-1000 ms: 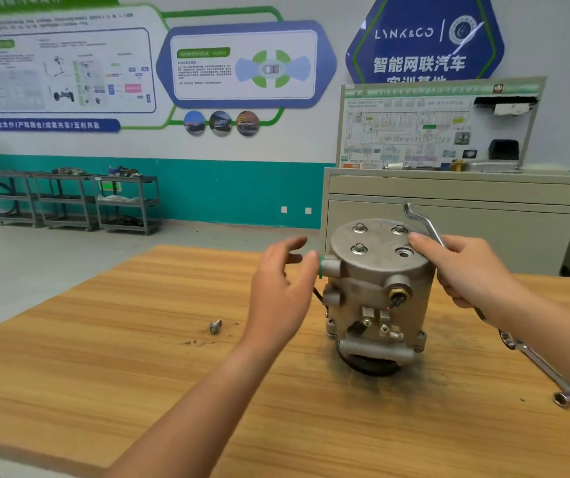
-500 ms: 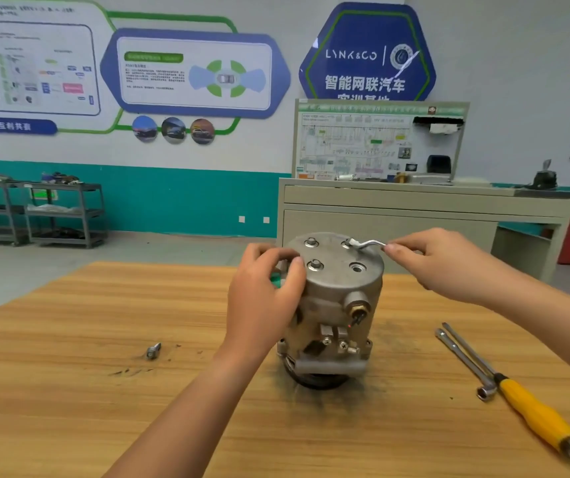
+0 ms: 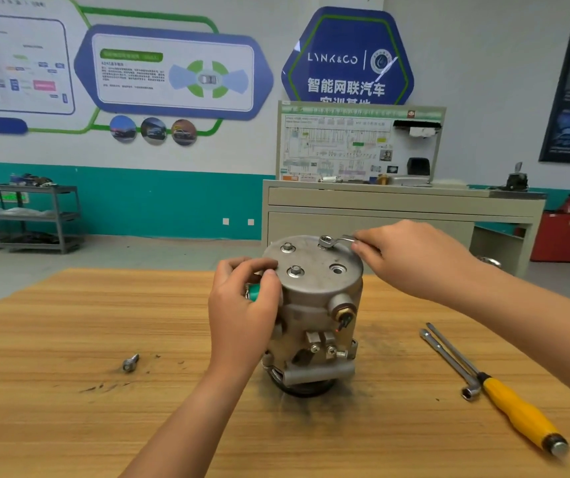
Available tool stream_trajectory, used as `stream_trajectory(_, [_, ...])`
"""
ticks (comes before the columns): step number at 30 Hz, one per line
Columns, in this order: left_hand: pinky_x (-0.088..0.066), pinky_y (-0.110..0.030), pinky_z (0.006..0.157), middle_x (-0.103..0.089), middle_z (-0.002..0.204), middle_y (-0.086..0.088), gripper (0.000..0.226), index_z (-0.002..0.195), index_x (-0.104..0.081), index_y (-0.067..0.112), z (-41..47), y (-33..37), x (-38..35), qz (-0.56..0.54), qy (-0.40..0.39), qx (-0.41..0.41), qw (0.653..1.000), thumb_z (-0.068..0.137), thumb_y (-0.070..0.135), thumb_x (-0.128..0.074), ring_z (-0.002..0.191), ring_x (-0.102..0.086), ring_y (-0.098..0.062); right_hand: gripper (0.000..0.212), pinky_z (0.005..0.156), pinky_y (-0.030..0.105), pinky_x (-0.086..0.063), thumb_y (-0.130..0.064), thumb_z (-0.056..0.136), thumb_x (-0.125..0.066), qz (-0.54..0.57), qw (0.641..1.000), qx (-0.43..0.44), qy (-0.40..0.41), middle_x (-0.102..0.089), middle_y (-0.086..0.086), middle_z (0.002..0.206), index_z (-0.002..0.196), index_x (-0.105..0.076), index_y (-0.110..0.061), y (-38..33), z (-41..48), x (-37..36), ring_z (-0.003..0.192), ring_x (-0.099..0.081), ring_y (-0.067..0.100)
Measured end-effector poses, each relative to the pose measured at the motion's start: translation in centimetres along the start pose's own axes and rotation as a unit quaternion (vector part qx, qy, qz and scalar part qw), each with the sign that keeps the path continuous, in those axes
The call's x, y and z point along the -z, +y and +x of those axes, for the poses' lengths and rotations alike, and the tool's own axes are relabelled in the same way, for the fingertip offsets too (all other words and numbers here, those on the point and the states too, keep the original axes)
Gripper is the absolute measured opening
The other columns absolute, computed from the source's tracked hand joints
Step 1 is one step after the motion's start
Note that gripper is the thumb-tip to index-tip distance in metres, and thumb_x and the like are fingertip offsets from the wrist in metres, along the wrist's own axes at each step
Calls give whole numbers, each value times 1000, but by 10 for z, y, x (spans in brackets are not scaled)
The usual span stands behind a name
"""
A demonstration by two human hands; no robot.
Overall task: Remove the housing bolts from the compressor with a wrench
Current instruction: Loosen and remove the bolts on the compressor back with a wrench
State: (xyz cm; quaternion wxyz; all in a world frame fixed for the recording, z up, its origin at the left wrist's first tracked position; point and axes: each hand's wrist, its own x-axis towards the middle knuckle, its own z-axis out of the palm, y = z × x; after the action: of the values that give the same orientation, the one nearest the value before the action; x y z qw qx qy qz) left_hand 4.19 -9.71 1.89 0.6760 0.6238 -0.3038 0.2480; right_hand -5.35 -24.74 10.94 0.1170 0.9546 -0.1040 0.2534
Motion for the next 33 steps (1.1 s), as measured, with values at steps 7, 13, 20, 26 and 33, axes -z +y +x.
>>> stream_trajectory(7, [-37, -2, 72, -55, 94, 8, 26, 80, -63, 32, 8, -3, 2, 16, -37, -13, 999, 87, 8, -56, 84, -52, 11, 39, 60, 30, -35, -38, 99, -26, -153, 986, 66, -10, -52, 2, 74, 110, -56, -16, 8, 6, 6, 68, -47, 24])
stream_trajectory(13, [-45, -11, 83, -57, 107, 18, 19, 111, -56, 28, 39, 2, -1, 56, -185, 1, 981, 93, 24, -52, 100, -53, 6, 24, 39, 25, -22, -23, 100, -32, -246, 967, 51, -40, -34, -3, 56, 116, -49, -16, 27, -7, 2, 45, -30, 12])
stream_trajectory(20, [-25, -54, 110, -27, 152, 0, 55, 139, -39, 20, 44, 35, -20, 368, -197, -107, 902, 91, 45, -47, 136, -30, -19, 23, 48, 30, -32, -13, 97, -37, -209, 976, -28, -49, -32, -2, 56, 119, -43, -11, 28, -20, -20, 56, -40, 20])
stream_trajectory(26, [-15, -57, 109, -15, 156, 5, 65, 143, -30, 25, -9, 37, -38, 436, -223, -70, 869, 89, 60, -27, 144, -1, -12, 25, 56, 31, -36, -21, 98, -33, -141, 988, -54, -31, -45, 1, 70, 114, -51, -14, 30, -19, -21, 68, -45, 22])
stream_trajectory(33, [-20, -66, 103, -39, 148, -7, 59, 127, -57, 13, -23, 30, -41, 354, -145, -100, 918, 84, 51, -42, 142, -21, -27, 38, 63, 34, -49, -37, 99, -26, -58, 998, 8, 31, -64, 5, 84, 124, -47, -20, 39, -25, -22, 78, -61, 25])
